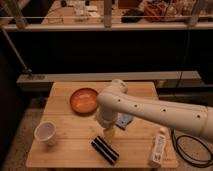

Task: Move the arm in a circular motion

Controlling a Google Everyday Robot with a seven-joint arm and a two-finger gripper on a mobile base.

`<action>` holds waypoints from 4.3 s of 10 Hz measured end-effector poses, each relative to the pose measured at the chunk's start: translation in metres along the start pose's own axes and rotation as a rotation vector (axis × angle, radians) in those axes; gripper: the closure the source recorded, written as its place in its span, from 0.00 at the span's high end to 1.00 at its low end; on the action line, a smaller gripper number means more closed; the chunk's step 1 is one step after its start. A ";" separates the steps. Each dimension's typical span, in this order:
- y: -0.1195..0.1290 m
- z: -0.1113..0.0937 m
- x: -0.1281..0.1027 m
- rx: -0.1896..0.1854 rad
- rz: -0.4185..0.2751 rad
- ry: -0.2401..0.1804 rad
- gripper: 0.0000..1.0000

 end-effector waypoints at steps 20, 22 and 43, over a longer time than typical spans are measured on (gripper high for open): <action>0.080 -0.039 0.291 0.125 0.491 0.125 0.80; 0.094 -0.038 0.257 0.109 0.415 0.117 0.80; -0.174 0.015 0.111 0.107 0.112 0.148 0.80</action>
